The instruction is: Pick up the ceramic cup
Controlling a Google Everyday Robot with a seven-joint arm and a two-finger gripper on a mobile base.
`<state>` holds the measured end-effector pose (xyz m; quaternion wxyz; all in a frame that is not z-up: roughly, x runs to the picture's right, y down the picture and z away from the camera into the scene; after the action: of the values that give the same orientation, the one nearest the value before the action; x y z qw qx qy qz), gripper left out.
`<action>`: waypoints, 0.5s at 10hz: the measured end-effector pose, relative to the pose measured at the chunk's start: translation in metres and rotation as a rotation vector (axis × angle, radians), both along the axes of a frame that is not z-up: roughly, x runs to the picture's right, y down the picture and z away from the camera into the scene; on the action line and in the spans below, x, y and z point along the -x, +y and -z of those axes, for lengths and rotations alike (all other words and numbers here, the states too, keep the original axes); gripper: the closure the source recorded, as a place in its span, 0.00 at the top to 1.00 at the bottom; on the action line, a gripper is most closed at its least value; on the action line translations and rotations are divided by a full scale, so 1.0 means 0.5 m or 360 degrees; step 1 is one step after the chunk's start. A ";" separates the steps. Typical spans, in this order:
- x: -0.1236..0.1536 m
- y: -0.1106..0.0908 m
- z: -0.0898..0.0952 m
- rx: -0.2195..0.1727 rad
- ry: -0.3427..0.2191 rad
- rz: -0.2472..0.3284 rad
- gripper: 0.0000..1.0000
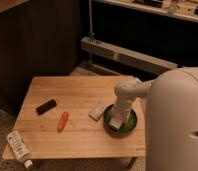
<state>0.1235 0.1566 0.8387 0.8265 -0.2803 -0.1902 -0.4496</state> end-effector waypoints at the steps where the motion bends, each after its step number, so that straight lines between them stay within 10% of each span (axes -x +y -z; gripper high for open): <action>1: 0.003 -0.006 0.001 0.0008 0.0000 0.0008 0.28; 5: 0.004 -0.027 0.019 0.0019 -0.0009 0.0023 0.00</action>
<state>0.1216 0.1432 0.8291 0.8210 -0.2854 -0.1932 -0.4551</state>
